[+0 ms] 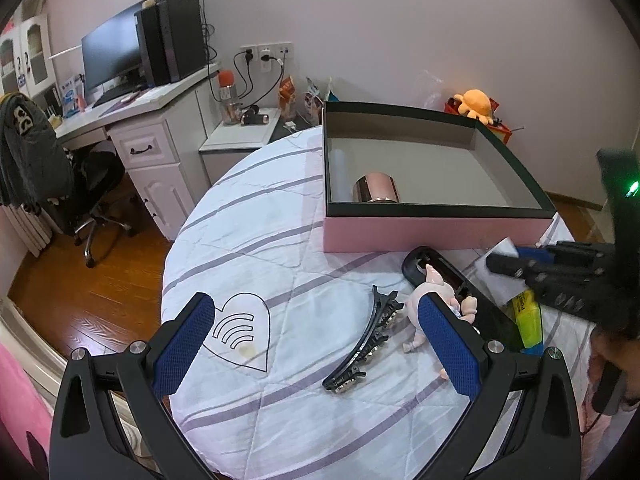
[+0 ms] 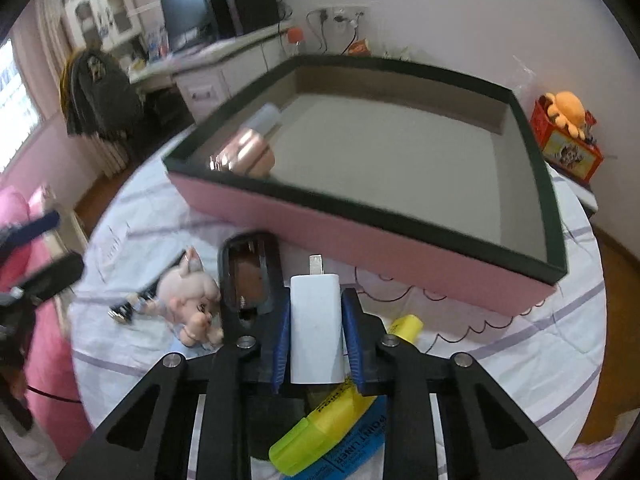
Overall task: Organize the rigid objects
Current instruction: 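Lower the right gripper onto the white charger and close on it, then carry the white charger with the right gripper into the box and release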
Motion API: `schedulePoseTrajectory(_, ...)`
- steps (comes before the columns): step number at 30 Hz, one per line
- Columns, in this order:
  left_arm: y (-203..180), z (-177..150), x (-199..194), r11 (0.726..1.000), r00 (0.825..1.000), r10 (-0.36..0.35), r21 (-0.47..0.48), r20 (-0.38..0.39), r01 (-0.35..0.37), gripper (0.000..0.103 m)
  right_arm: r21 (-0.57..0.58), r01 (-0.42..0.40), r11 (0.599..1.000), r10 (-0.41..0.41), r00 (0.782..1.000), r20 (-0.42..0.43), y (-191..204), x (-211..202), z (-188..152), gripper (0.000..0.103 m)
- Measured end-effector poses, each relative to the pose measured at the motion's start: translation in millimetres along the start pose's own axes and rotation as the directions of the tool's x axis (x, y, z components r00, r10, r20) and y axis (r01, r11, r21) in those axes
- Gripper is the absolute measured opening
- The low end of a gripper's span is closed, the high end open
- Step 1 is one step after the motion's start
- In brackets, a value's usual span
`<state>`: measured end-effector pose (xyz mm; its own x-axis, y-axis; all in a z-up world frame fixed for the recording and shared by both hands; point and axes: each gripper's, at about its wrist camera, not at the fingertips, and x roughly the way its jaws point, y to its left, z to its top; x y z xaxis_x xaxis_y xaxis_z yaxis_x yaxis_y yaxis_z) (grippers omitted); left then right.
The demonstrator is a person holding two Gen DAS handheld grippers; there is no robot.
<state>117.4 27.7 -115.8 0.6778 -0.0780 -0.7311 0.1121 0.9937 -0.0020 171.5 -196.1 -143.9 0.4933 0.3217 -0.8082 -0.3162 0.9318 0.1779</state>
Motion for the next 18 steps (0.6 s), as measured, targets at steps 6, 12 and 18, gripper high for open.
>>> schedulePoseTrajectory(6,-2.5,6.4,0.9,1.000,1.000,-0.021,0.009,0.014,0.021,0.103,0.043,-0.065,0.997,0.061,0.994,0.088,-6.5,-25.9,21.4,0.023)
schedulePoseTrajectory(12,-1.6,14.7,5.2,1.000,0.999,-0.030,0.008,0.022,0.029,0.103,0.045,-0.114,0.992,0.107,0.983,0.148,-6.2,-33.9,53.0,0.024)
schedulePoseTrajectory(18,1.9,17.8,15.8,0.999,0.999,-0.032,0.006,0.009,0.032,0.103,0.032,-0.134,0.990,0.129,0.982,0.139,-6.0,-11.9,85.3,0.024)
